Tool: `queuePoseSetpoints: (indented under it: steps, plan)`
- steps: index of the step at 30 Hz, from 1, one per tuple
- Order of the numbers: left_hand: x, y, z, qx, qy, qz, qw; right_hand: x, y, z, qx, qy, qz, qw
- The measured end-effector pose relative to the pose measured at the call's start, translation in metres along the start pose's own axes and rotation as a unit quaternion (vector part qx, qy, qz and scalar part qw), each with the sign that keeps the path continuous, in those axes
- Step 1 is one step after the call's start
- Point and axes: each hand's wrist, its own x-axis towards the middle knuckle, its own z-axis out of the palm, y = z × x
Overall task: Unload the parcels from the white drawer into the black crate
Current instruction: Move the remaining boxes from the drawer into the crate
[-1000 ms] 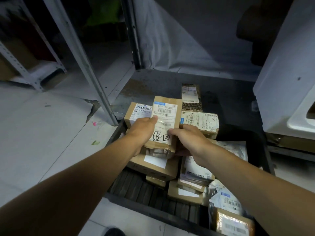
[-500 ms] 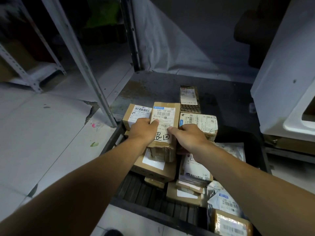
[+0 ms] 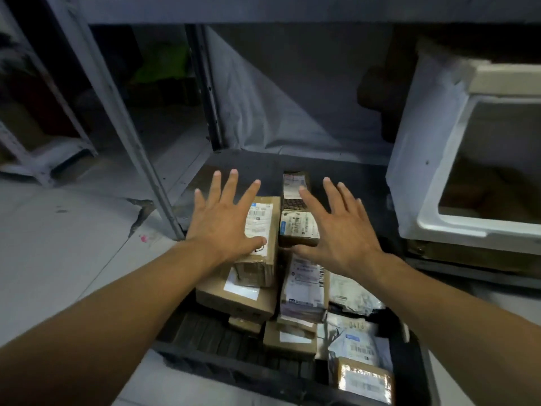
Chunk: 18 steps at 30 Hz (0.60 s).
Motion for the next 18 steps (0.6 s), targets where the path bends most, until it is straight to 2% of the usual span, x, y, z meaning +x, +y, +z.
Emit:
queuePoseSetpoints:
  steps: [8, 18]
  plan:
    - [-0.015, 0.075, -0.040, 0.002, 0.013, 0.056, 0.998, -0.066, 0.051, -0.047, -0.038, 0.038, 0.048, 0.997]
    - [-0.019, 0.241, -0.080, -0.036, 0.049, 0.204, 0.977, -0.161, 0.176, -0.103, -0.052, 0.056, 0.180, 0.981]
